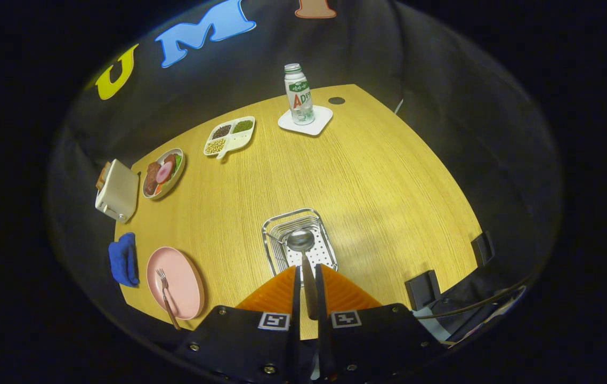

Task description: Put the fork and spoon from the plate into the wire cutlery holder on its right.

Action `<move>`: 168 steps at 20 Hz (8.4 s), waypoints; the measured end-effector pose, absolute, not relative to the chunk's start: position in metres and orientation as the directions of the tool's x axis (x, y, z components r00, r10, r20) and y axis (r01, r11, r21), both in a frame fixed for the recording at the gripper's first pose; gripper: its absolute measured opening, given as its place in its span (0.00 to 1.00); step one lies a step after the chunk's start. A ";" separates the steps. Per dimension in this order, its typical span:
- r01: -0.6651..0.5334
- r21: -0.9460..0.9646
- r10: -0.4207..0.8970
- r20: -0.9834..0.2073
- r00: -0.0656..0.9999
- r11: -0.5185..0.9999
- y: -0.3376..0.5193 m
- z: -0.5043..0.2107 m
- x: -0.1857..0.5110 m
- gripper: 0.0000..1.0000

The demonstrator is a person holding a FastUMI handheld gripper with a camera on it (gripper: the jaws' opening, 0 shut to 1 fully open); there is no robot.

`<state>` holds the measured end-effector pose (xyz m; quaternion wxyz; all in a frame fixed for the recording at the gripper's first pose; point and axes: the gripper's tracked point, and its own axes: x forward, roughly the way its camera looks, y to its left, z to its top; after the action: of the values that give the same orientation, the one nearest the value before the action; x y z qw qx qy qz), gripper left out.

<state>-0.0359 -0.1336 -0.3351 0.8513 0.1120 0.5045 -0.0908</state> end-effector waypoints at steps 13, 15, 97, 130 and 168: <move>0.085 0.073 -0.013 -0.682 0.732 0.994 -0.049 -0.263 -0.006 0.14; 0.040 0.074 0.018 -0.648 0.762 0.996 -0.024 -0.255 -0.003 0.14; -0.003 0.288 0.256 -0.845 0.470 0.958 0.089 -0.379 -0.018 0.03; 0.293 0.212 0.076 -0.907 0.413 0.932 -0.111 -0.351 -0.086 0.03; 0.250 0.237 0.042 -0.800 0.598 0.939 -0.121 -0.275 -0.019 0.18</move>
<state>-0.0185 -0.1205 -0.2753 0.8787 0.1646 0.4442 -0.0593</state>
